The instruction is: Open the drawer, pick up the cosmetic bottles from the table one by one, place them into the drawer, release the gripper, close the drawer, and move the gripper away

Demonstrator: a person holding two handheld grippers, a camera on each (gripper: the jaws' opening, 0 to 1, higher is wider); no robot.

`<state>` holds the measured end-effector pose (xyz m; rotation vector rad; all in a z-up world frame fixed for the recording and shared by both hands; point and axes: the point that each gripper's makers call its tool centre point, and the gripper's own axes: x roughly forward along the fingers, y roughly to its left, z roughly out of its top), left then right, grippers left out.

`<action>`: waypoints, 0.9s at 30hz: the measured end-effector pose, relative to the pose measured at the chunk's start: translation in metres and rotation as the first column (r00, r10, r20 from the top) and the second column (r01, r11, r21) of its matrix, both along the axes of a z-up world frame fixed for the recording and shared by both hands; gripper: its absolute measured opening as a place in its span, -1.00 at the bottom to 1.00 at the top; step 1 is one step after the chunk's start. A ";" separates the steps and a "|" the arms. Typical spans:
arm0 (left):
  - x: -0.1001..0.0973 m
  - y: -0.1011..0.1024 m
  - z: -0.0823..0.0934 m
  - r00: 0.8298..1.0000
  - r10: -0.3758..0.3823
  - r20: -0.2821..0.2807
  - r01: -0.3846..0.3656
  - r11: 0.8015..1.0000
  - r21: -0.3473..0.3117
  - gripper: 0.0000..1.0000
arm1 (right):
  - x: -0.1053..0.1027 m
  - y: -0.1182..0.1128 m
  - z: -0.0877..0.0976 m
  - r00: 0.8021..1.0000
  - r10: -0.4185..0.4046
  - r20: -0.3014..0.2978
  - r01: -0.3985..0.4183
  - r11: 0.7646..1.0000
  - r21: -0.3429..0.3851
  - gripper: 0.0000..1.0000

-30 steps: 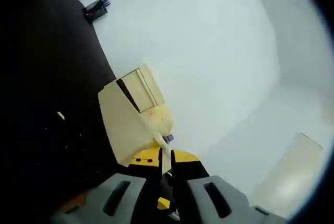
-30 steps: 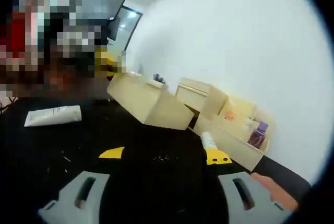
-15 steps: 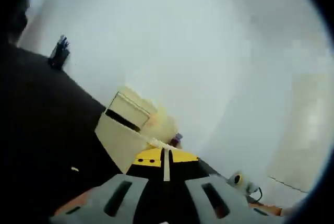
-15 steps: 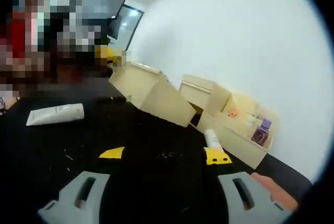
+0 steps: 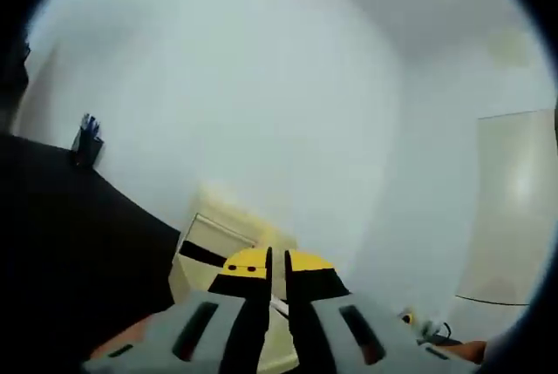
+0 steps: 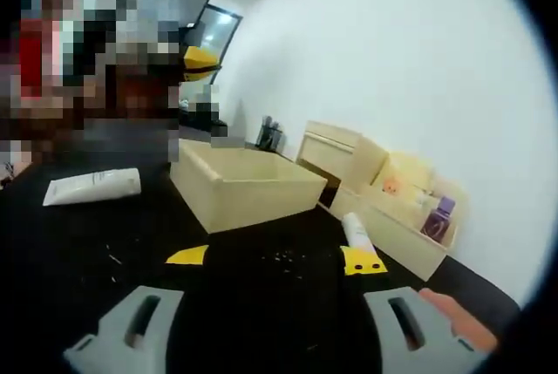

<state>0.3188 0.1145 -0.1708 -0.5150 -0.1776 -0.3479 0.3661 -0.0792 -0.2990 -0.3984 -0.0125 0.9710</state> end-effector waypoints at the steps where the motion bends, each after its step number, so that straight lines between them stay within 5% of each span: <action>1: -0.003 -0.003 -0.009 1.000 -0.004 -0.016 0.006 0.997 0.080 -0.80 | 0.000 0.000 0.000 1.000 0.001 -0.001 -0.001 1.000 -0.001 0.04; 4: -0.013 -0.010 -0.031 0.997 0.004 -0.073 0.012 0.974 0.224 -0.71 | -0.003 0.001 0.002 1.000 0.012 -0.003 -0.012 1.000 0.009 0.04; 5: -0.020 -0.016 -0.036 0.996 -0.009 -0.085 0.027 0.977 0.211 -0.66 | -0.005 0.001 0.004 1.000 0.017 0.001 -0.017 1.000 0.017 0.03; 7: -0.033 -0.029 -0.046 0.993 -0.052 -0.105 0.069 0.984 0.165 -0.56 | -0.007 0.003 0.007 1.000 0.022 0.002 -0.022 0.999 0.034 -0.02; 9: -0.045 -0.051 -0.067 0.962 -0.169 -0.215 0.159 0.985 -0.064 -0.55 | -0.004 0.001 0.004 1.000 0.009 0.006 -0.009 1.000 0.015 -0.02; 10: -0.049 -0.060 -0.074 0.930 -0.247 -0.271 0.188 0.956 -0.226 -0.53 | -0.003 0.001 0.004 1.000 0.009 0.004 -0.009 1.000 0.016 -0.02; 12: -0.050 -0.069 -0.079 0.880 -0.359 -0.312 0.181 0.859 -0.478 -0.44 | -0.003 0.001 0.005 1.000 0.009 -0.001 -0.009 1.000 0.025 -0.03; 13: -0.045 -0.066 -0.079 0.888 -0.352 -0.295 0.163 0.842 -0.515 -0.42 | -0.003 0.001 0.005 1.000 0.006 -0.002 -0.006 1.000 0.027 -0.03; 14: -0.038 -0.059 -0.081 0.911 -0.304 -0.279 0.127 0.850 -0.510 -0.43 | -0.003 0.000 0.004 1.000 0.004 -0.001 -0.004 1.000 0.025 -0.03; 15: -0.036 -0.054 -0.091 0.892 -0.296 -0.342 0.049 0.814 -0.578 -0.47 | -0.003 0.000 0.004 1.000 0.005 -0.002 -0.005 1.000 0.026 -0.03; 16: -0.034 -0.051 -0.092 0.897 -0.284 -0.339 0.021 0.793 -0.609 -0.50 | -0.004 0.000 0.005 1.000 0.007 -0.002 -0.007 1.000 0.028 -0.03; 17: -0.034 -0.051 -0.090 0.899 -0.302 -0.318 0.017 0.749 -0.663 -0.49 | -0.006 0.001 0.005 1.000 0.011 -0.001 -0.011 1.000 0.030 -0.03; 18: -0.034 -0.051 -0.094 0.881 -0.335 -0.334 -0.016 0.685 -0.729 -0.48 | -0.008 0.001 0.005 1.000 0.013 0.000 -0.013 0.999 0.029 -0.03; 19: -0.031 -0.047 -0.099 0.885 -0.319 -0.339 -0.053 0.655 -0.754 -0.49 | -0.009 0.001 0.004 1.000 0.018 0.000 -0.018 1.000 0.026 -0.03; 20: -0.028 -0.044 -0.104 0.884 -0.310 -0.350 -0.079 0.638 -0.766 -0.50 | -0.011 0.002 0.004 1.000 0.022 0.002 -0.022 1.000 0.022 -0.03; 22: -0.023 -0.036 -0.112 0.890 -0.260 -0.376 -0.129 0.647 -0.752 -0.54 | -0.014 0.003 0.005 1.000 0.029 0.009 -0.029 0.999 0.023 -0.04; 24: -0.020 -0.030 -0.108 0.903 -0.237 -0.358 -0.150 0.607 -0.780 -0.59 | -0.018 0.004 0.013 0.999 0.040 0.010 -0.041 0.997 0.059 -0.05; 27: -0.018 -0.033 -0.113 0.896 -0.238 -0.376 -0.161 0.614 -0.773 -0.65 | -0.028 0.009 0.023 0.993 0.104 -0.052 -0.096 0.986 0.136 -0.24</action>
